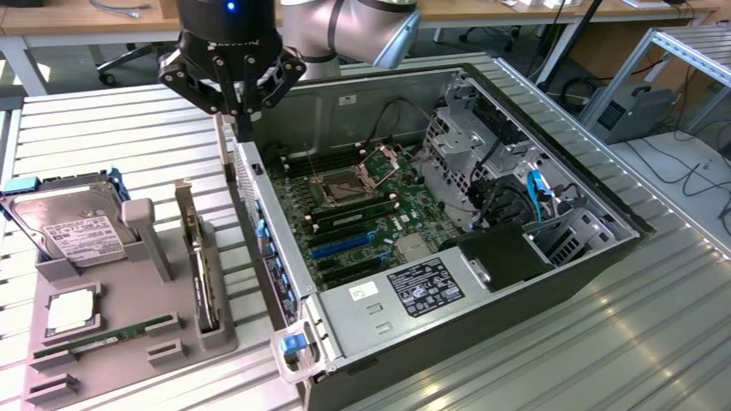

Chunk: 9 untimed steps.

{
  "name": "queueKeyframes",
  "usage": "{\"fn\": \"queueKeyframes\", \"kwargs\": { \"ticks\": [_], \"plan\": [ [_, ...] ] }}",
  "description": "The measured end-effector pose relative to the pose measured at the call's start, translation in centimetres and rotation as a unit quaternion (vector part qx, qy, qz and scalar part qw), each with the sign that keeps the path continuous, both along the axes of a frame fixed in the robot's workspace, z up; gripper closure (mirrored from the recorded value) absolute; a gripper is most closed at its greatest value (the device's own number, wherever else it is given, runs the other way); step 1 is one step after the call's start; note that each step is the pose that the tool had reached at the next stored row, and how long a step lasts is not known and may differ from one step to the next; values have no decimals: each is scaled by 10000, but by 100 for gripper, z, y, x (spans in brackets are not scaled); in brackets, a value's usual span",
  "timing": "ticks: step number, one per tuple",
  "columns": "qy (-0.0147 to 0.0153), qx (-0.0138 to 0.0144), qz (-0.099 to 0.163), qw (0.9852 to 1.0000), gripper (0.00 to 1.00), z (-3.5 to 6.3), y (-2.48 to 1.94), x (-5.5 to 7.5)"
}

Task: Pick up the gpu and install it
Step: 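Reach for the gpu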

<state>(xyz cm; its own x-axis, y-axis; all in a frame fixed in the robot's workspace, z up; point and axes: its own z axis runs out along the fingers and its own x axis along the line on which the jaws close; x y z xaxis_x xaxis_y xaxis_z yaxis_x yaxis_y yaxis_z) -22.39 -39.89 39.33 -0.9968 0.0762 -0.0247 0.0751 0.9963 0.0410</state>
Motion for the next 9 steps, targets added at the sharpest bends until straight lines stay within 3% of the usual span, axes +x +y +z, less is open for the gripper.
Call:
{"fn": "queueKeyframes", "kwargs": {
  "ticks": [9],
  "plan": [
    [0, -1, 0, 10000, 89, 0, 0, -45]
  ]
}}
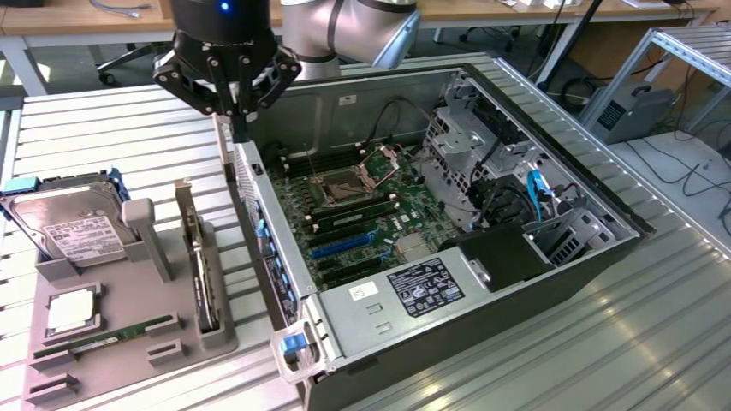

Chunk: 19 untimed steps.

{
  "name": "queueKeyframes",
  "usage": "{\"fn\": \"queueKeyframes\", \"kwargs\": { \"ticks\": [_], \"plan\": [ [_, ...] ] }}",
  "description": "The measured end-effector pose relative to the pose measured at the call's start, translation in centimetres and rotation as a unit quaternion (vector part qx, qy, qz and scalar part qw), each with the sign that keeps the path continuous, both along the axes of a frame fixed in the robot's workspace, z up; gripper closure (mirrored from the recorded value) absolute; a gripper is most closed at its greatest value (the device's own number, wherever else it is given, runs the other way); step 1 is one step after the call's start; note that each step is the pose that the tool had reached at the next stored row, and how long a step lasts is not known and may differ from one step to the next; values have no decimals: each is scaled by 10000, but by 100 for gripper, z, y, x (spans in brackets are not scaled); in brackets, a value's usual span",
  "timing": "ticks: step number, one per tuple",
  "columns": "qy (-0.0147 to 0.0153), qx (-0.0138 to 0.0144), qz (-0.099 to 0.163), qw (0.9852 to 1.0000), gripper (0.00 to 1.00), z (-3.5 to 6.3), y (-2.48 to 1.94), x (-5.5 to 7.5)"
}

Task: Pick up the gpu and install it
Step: 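Reach for the gpu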

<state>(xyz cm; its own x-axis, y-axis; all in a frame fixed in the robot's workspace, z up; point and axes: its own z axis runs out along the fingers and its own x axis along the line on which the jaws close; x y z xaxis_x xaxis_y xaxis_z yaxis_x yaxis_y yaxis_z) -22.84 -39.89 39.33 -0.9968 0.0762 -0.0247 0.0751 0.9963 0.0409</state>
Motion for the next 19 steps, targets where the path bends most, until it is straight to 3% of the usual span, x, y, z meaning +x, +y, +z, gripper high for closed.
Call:
{"fn": "queueKeyframes", "kwargs": {
  "ticks": [19],
  "plan": [
    [0, -2, 0, 10000, 89, 0, 0, -106]
  ]
}}
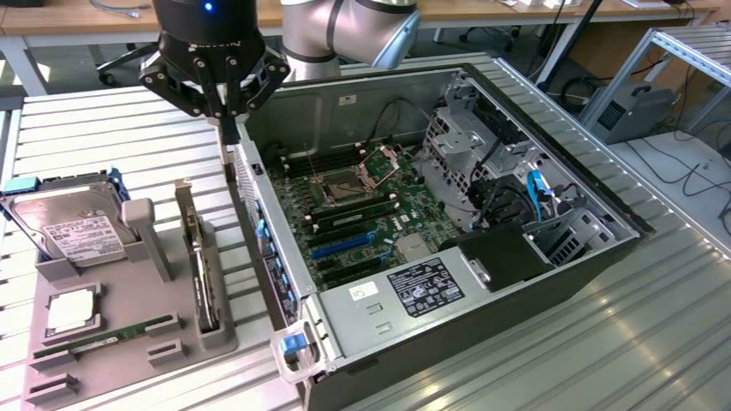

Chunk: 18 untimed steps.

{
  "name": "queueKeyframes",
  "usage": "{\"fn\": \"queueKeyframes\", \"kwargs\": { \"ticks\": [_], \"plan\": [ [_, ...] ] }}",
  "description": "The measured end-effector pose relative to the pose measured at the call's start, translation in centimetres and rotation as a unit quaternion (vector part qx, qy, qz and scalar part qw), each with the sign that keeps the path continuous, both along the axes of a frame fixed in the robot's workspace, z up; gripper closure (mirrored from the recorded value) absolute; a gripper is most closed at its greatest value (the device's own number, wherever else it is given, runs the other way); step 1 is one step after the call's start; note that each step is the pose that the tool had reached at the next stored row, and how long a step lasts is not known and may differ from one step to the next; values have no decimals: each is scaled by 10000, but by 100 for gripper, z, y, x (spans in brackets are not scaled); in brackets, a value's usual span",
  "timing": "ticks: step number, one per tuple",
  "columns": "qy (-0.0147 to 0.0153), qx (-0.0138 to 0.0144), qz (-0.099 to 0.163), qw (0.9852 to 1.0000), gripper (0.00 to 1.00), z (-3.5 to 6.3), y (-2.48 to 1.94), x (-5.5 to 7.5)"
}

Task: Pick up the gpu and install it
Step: 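Reach for the gpu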

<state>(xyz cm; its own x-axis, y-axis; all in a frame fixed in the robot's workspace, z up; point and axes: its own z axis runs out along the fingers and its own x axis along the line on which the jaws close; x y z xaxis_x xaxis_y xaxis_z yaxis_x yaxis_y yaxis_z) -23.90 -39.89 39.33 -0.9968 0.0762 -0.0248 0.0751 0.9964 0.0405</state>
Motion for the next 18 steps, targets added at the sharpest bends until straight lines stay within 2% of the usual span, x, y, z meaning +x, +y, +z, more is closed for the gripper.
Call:
{"fn": "queueKeyframes", "kwargs": {
  "ticks": [18],
  "plan": [
    [0, -3, 0, 10000, 89, 0, 0, -110]
  ]
}}
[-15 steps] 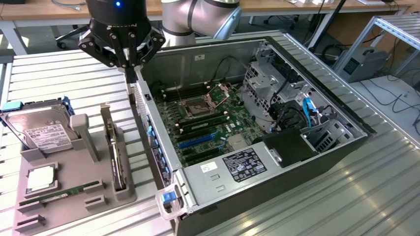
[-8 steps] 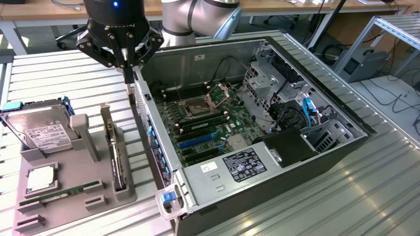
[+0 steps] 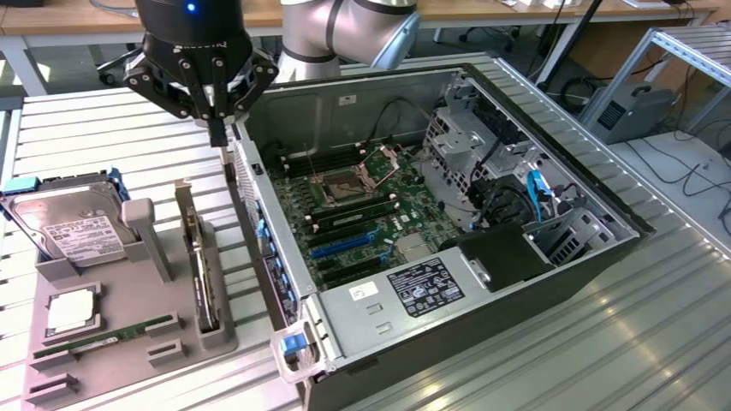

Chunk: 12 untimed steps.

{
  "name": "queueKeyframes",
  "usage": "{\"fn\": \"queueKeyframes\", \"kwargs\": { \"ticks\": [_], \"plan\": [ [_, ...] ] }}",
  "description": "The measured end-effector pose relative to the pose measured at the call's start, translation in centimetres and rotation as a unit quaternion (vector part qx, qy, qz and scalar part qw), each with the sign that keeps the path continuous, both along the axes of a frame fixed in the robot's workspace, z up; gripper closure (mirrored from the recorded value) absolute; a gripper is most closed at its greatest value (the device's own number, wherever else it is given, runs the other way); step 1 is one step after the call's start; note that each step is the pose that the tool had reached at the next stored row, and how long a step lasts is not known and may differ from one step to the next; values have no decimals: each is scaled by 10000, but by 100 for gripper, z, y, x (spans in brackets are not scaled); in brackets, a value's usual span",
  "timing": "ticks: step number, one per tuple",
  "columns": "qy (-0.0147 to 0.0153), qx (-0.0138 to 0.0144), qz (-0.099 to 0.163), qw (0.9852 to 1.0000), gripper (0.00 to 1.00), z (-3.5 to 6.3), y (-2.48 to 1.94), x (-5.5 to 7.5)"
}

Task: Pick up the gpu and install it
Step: 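Reach for the gpu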

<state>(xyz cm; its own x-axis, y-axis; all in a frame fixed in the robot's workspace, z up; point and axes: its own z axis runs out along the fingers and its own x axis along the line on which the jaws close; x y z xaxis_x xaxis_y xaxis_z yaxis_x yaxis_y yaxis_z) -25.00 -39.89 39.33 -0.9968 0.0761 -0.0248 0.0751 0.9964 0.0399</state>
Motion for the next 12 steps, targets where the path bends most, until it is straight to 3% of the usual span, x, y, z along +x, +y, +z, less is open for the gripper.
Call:
{"fn": "queueKeyframes", "kwargs": {
  "ticks": [12],
  "plan": [
    [0, -2, 0, 10000, 89, 0, 0, -54]
  ]
}}
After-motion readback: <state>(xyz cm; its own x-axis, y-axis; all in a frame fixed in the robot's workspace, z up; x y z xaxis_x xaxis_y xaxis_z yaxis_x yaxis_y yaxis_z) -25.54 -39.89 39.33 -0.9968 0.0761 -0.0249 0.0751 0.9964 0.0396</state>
